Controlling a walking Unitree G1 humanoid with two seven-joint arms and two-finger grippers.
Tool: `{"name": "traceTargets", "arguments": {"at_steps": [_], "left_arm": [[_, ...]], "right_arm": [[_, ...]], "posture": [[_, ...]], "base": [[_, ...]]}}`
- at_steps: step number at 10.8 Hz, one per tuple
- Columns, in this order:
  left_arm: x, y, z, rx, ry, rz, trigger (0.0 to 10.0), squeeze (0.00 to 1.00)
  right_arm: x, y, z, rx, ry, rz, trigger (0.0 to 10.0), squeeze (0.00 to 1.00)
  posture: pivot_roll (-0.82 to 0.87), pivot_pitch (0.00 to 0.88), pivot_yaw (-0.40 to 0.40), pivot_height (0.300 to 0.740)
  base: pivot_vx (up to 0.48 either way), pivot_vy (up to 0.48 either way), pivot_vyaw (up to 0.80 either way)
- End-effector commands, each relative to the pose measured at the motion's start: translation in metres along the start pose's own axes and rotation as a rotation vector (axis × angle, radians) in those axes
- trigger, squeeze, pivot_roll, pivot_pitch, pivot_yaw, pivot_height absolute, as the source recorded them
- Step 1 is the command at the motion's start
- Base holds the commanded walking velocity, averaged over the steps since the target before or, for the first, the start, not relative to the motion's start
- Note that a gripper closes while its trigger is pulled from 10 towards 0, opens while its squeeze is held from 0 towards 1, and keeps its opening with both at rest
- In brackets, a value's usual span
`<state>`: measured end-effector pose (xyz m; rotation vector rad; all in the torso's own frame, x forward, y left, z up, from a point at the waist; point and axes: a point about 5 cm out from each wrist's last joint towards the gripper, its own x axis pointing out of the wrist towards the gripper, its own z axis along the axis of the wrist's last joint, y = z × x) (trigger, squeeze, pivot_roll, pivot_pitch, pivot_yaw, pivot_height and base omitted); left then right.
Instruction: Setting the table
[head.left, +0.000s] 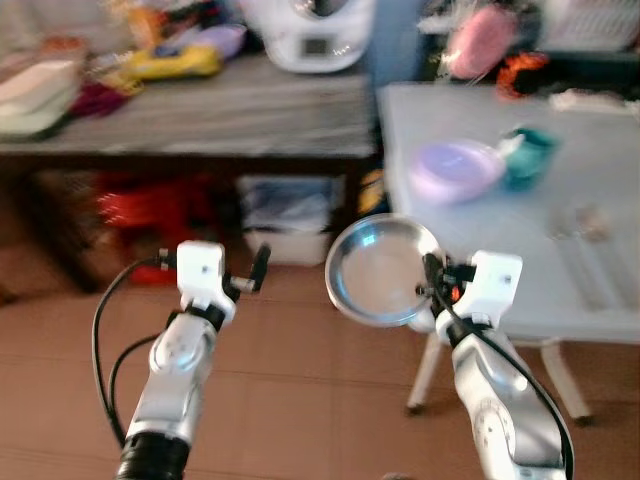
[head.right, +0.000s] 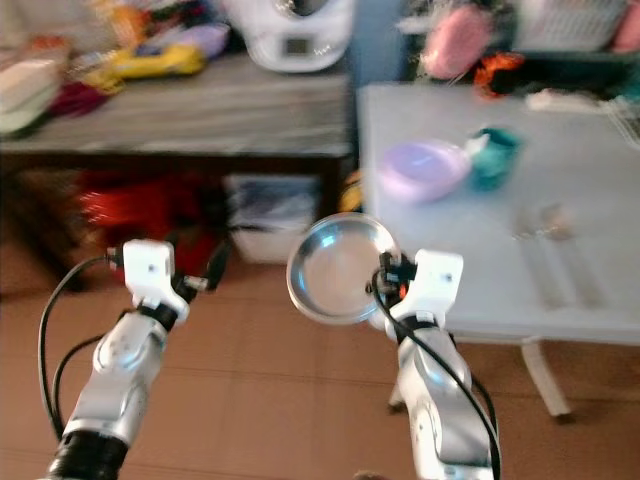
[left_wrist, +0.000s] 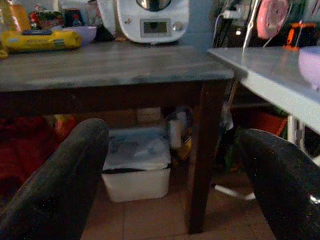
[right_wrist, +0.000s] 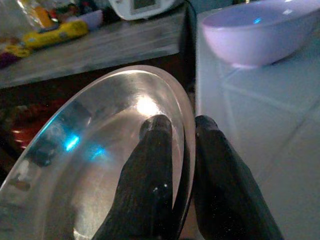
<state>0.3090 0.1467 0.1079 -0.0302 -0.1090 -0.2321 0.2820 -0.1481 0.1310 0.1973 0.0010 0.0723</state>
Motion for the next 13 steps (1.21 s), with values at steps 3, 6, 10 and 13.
{"name": "traceTargets", "arguments": {"at_steps": [3,6,10,13], "left_arm": [[0.0,-0.006,-0.003,0.005,0.011,-0.013,10.0,0.0],[0.001,-0.008,-0.003,0.004,0.01,-0.016,10.0,0.0],[0.001,-0.013,-0.002,-0.001,-0.005,-0.02,10.0,0.0],[0.001,-0.016,0.001,-0.029,-0.018,-0.048,10.0,0.0]], "right_arm": [[0.0,-0.006,0.0,-0.016,-0.008,-0.024,10.0,0.0],[0.0,-0.008,0.0,-0.023,-0.012,-0.028,10.0,0.0],[0.0,-0.01,-0.002,-0.027,-0.013,-0.039,10.0,0.0],[0.0,-0.011,-0.003,-0.047,-0.019,-0.041,10.0,0.0]], "posture": [[-0.2,0.065,0.07,0.74],[-0.2,0.062,0.073,0.74],[-0.19,0.057,0.08,0.74],[-0.19,0.056,0.081,0.74]], "base": [[0.0,0.451,0.0],[0.0,0.458,0.0],[0.0,0.108,0.0],[0.0,0.0,0.0]]}}
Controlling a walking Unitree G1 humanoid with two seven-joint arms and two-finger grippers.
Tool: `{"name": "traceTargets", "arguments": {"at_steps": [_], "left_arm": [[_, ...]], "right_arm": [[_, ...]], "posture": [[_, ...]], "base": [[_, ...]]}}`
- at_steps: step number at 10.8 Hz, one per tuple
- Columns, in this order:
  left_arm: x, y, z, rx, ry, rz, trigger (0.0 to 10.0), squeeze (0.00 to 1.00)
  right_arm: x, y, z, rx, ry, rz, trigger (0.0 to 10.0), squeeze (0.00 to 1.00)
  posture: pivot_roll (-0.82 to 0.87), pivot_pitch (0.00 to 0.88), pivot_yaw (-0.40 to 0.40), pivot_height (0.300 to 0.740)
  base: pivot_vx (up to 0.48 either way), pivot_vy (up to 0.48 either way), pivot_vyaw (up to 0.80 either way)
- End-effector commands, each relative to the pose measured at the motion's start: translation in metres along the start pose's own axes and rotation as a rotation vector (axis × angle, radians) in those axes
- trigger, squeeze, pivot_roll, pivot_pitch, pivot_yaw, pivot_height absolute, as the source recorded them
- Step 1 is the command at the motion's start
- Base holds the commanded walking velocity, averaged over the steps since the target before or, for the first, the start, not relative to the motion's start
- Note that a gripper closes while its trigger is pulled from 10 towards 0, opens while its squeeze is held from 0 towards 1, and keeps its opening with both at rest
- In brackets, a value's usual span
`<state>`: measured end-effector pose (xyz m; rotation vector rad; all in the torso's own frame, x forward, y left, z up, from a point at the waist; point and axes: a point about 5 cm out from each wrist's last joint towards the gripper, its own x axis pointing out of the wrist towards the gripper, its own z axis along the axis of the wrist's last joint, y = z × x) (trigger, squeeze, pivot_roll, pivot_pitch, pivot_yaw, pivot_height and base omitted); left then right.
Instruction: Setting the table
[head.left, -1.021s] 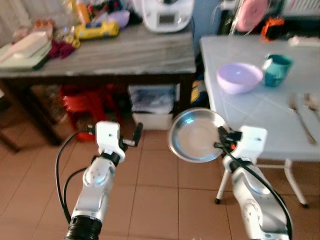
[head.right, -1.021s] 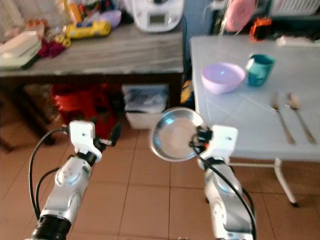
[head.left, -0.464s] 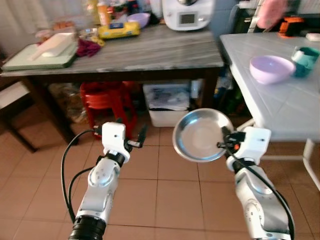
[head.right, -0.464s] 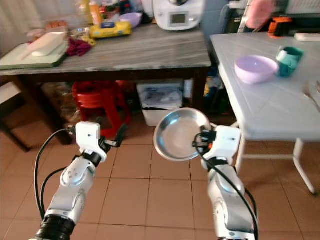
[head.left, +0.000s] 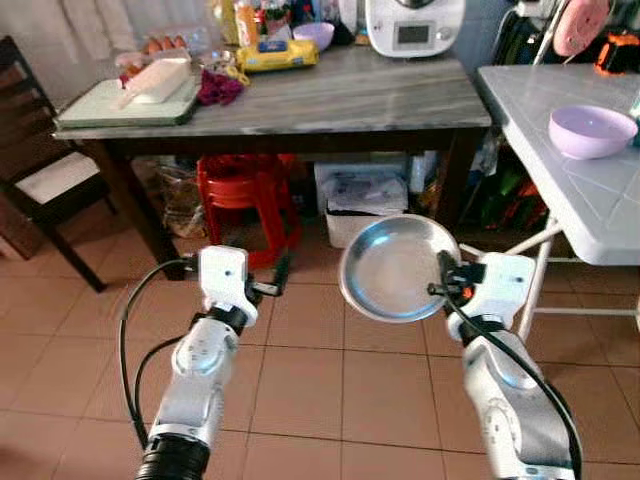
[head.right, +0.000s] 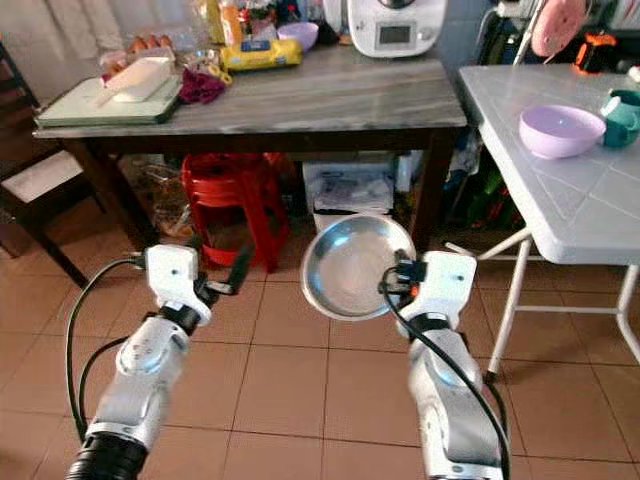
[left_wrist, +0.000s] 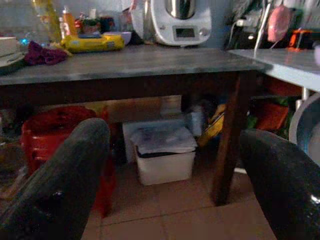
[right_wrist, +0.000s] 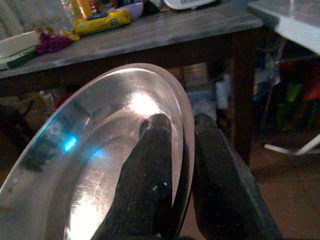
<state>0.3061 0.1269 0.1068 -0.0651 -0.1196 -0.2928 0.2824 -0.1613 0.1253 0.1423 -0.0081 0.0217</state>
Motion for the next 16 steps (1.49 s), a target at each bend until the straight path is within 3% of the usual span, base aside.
{"name": "traceTargets", "arguments": {"at_steps": [1,8,16], "left_arm": [[0.0,0.002,0.003,0.006,-0.006,-0.001,10.0,0.0],[-0.001,-0.005,0.002,-0.011,-0.004,-0.045,10.0,0.0],[0.001,-0.012,0.0,-0.015,0.0,-0.071,10.0,0.0]], "right_arm": [[0.0,0.001,0.001,-0.003,-0.01,0.008,10.0,0.0],[-0.001,-0.002,0.002,-0.045,-0.024,0.006,10.0,0.0],[0.001,-0.005,0.001,-0.031,-0.015,-0.009,10.0,0.0]], "posture": [[-0.19,0.056,0.08,0.74],[-0.2,0.058,0.078,0.74],[-0.2,0.055,0.075,0.74]], "base": [[0.244,0.0,0.0],[0.375,0.0,0.45],[0.4,0.0,0.0]]}}
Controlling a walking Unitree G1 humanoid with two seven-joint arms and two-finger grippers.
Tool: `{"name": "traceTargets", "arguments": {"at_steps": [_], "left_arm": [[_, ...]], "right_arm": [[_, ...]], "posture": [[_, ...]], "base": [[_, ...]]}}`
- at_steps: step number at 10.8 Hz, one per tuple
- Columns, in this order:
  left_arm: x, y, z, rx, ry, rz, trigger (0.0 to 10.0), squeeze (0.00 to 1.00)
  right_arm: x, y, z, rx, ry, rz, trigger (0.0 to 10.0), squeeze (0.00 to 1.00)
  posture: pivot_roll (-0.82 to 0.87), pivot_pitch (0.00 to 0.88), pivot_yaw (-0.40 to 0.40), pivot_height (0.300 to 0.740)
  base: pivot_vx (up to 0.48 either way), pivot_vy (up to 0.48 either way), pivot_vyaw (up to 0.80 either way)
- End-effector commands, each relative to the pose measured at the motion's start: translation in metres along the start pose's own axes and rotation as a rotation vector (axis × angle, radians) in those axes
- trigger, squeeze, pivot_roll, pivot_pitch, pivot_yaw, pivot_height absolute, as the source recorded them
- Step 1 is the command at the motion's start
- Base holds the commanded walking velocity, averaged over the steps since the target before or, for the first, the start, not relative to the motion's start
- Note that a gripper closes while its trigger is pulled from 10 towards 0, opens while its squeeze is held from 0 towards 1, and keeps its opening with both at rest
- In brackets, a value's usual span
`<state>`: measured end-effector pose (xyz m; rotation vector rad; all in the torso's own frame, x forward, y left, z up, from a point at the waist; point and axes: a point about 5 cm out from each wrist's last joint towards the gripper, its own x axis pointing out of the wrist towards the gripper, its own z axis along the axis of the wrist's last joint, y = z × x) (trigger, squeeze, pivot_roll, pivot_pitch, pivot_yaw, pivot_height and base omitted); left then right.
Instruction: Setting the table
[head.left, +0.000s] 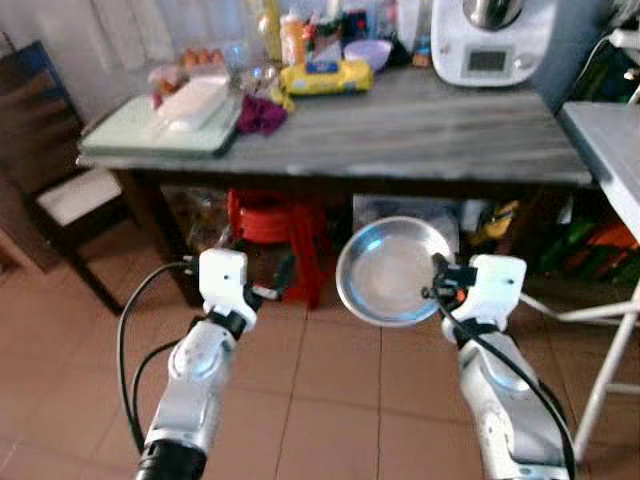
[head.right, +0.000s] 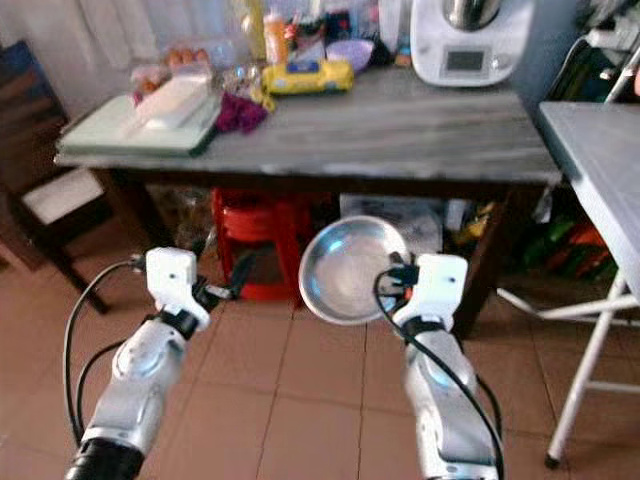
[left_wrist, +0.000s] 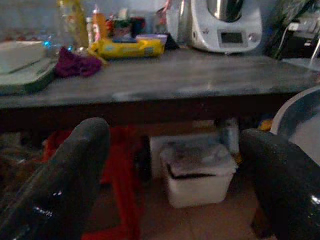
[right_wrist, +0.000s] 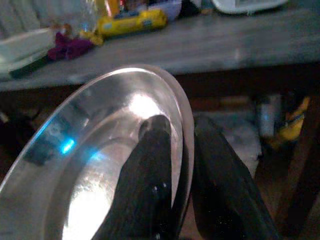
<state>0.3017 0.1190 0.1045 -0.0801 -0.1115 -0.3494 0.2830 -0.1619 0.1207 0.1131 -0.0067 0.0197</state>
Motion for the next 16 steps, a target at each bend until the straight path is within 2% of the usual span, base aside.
{"name": "traceTargets", "arguments": {"at_steps": [1,5,16], "left_arm": [[0.0025,-0.0035,0.0019,0.005,-0.004,-0.017,10.0,0.0],[0.0033,-0.0051,0.0016,0.004,-0.003,-0.026,10.0,0.0],[0.0003,-0.0076,-0.0006,0.005,0.006,-0.04,10.0,0.0]], "right_arm": [[0.0004,-0.0036,0.0045,-0.001,-0.016,-0.007,10.0,0.0],[0.0006,-0.0031,0.0038,0.005,-0.014,-0.012,10.0,0.0],[-0.0003,-0.0008,0.0022,-0.009,-0.017,-0.007,10.0,0.0]], "posture": [[-0.2,0.055,0.076,0.74],[-0.21,0.056,0.079,0.74],[-0.2,0.058,0.078,0.74]], "base": [[0.401,0.0,0.0],[0.4,0.0,-0.46],[0.402,0.0,-0.08]]}}
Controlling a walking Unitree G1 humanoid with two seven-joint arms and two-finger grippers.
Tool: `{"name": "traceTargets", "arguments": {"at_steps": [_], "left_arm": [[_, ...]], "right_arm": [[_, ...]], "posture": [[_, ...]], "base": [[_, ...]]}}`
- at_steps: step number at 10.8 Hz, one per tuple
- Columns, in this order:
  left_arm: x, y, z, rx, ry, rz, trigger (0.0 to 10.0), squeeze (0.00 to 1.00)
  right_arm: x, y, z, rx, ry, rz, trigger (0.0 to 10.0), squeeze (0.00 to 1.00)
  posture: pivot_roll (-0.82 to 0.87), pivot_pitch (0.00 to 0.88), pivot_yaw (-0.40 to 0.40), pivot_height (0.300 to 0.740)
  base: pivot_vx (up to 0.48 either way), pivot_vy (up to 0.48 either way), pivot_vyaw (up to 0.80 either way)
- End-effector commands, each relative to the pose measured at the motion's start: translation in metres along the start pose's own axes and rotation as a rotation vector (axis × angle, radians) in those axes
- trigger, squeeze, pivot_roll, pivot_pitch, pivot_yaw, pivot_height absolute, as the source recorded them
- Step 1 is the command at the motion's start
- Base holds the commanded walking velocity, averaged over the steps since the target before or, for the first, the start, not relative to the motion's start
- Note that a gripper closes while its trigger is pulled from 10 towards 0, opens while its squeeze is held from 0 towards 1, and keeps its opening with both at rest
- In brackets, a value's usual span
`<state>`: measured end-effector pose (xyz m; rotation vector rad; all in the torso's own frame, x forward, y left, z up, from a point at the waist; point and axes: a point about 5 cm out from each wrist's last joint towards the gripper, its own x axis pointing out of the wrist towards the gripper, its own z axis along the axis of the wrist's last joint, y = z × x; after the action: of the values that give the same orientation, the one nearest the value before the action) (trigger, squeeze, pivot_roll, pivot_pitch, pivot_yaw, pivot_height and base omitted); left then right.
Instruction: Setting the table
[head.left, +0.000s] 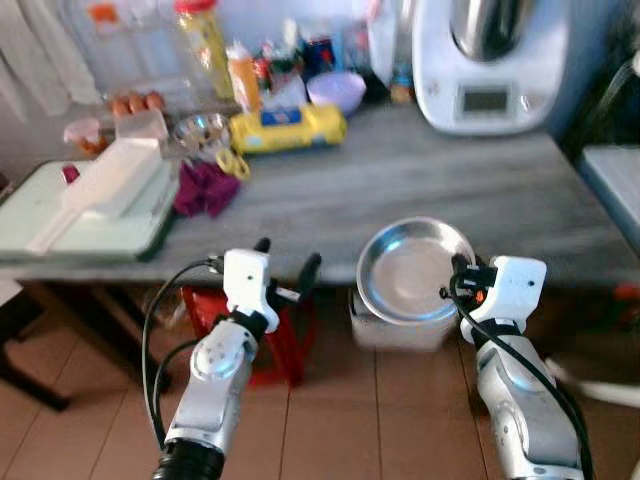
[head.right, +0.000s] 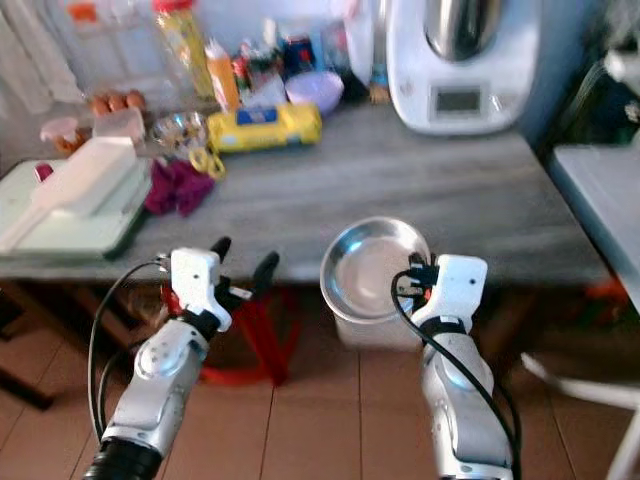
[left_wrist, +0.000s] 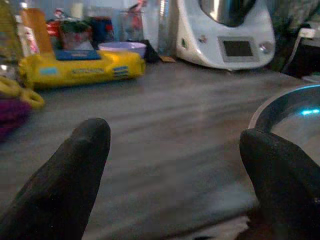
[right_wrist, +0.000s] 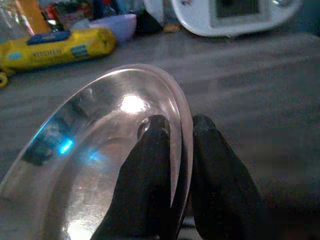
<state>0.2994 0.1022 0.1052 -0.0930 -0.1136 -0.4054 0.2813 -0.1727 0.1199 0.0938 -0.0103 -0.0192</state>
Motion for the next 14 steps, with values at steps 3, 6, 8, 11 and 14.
{"name": "traceTargets", "arguments": {"at_steps": [3,6,8,11,14], "left_arm": [[-0.006,0.009,-0.001,0.021,0.015,0.013,10.0,0.0],[-0.022,0.01,-0.009,0.025,0.044,-0.018,10.0,0.0],[-0.043,0.018,-0.017,0.073,0.09,-0.048,10.0,0.0],[-0.053,0.023,-0.021,0.087,0.132,-0.097,10.0,0.0],[-0.058,0.023,-0.03,0.116,0.16,-0.174,10.0,0.0]], "right_arm": [[0.003,0.008,0.006,-0.001,-0.032,0.02,10.0,0.0],[0.007,0.002,0.01,-0.011,-0.05,-0.006,10.0,0.0],[0.012,-0.005,0.012,0.008,-0.052,-0.044,10.0,0.0],[0.021,-0.011,0.013,0.033,-0.026,-0.067,10.0,0.0],[0.037,-0.01,0.012,0.072,0.016,-0.082,10.0,0.0]], "posture": [[-0.2,0.055,0.077,0.74],[-0.2,0.056,0.07,0.74],[-0.19,0.064,0.071,0.74],[-0.19,0.066,0.07,0.74],[-0.19,0.056,0.081,0.74]], "base": [[0.381,0.0,0.0],[0.0,0.0,0.0],[0.0,0.0,0.0],[0.0,0.0,0.0],[0.0,0.0,0.0]]}}
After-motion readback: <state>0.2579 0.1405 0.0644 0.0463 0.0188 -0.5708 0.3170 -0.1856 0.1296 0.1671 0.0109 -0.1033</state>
